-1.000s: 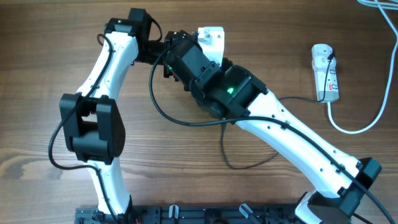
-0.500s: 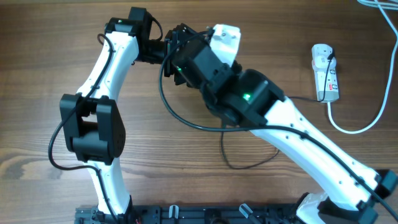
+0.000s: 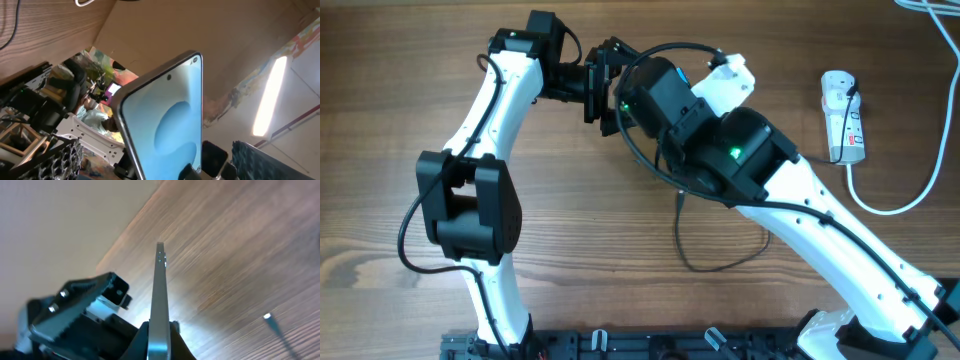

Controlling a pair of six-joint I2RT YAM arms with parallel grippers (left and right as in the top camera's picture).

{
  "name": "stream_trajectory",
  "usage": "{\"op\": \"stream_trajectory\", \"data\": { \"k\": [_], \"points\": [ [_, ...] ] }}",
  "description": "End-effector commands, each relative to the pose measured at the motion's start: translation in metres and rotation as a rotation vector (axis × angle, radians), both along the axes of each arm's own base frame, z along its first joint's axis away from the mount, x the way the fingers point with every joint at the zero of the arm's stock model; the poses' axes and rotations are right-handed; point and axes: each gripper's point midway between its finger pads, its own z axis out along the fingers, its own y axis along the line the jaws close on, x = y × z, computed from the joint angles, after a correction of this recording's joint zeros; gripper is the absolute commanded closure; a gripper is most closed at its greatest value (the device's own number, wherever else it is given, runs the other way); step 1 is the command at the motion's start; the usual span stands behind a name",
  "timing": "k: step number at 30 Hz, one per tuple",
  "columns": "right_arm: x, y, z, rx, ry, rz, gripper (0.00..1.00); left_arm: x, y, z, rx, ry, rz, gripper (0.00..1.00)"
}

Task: Plug charger to phone and switch on socket

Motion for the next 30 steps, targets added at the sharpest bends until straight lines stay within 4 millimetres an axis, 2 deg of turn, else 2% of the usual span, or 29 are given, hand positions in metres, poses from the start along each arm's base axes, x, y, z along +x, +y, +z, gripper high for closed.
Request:
{"op": "stream_trajectory", "data": {
  "k": [1,4,7,10,15,21,26,30],
  "points": [
    [0.001,-0.003,0.022,0.189,-0.045,-0.139,0.95,-0.003,0.0,0.023,-0.033,-0.058,-0.002,0.01],
    [-0.001,0.001,0.019,0.349,-0.013,-0.257,0.95,-0.003,0.001,0.023,-0.034,-0.046,-0.002,0.01],
    [0.0,0.001,0.016,0.401,-0.005,-0.309,0.95,-0.003,0.001,0.023,-0.026,0.003,-0.002,0.08],
    [0.0,0.002,0.009,0.437,0.014,-0.365,0.95,-0.003,0.001,0.023,-0.023,0.02,-0.002,0.1],
    [0.006,0.014,-0.009,0.435,0.05,-0.374,0.96,-0.003,0.001,0.023,-0.013,0.08,-0.001,0.36],
    [0.011,0.023,-0.021,0.43,0.072,-0.367,0.95,-0.004,0.001,0.023,-0.012,0.084,-0.001,0.36],
    [0.013,0.024,-0.02,0.436,0.064,-0.368,0.95,-0.004,0.001,0.023,-0.013,0.084,-0.001,0.38],
    [0.013,0.024,-0.021,0.435,0.064,-0.369,0.95,-0.004,0.001,0.023,-0.013,0.084,-0.001,0.48]
  ]
}}
